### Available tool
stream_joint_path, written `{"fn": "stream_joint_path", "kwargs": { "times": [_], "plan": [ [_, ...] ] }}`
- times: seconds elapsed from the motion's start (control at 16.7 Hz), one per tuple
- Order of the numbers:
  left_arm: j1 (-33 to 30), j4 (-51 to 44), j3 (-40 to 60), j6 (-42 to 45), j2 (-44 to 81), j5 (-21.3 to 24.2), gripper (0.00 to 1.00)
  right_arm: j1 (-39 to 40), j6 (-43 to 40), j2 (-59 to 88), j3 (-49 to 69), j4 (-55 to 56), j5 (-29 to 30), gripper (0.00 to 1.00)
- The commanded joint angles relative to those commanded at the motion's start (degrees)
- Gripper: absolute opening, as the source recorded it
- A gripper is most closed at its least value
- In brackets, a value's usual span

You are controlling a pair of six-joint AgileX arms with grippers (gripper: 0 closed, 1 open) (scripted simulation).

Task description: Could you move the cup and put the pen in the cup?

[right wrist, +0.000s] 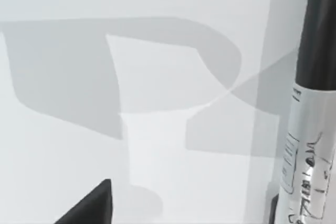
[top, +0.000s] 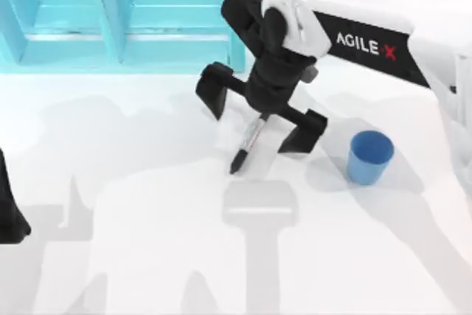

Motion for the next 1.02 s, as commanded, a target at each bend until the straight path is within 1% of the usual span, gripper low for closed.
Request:
{"fn": "stream_joint_path", "kwargs": {
  "times": [0.24,1.02],
  "plan": [
    [0.00,0.00,0.00,0.00,0.00,0.00,1.00,0.05,0.05,0.29,-0.17,0.40,0.01,1.00],
    [0.00,0.00,0.00,0.00,0.00,0.00,1.00,0.05,0.05,0.29,-0.17,0.40,0.01,0.02]
  ]
}}
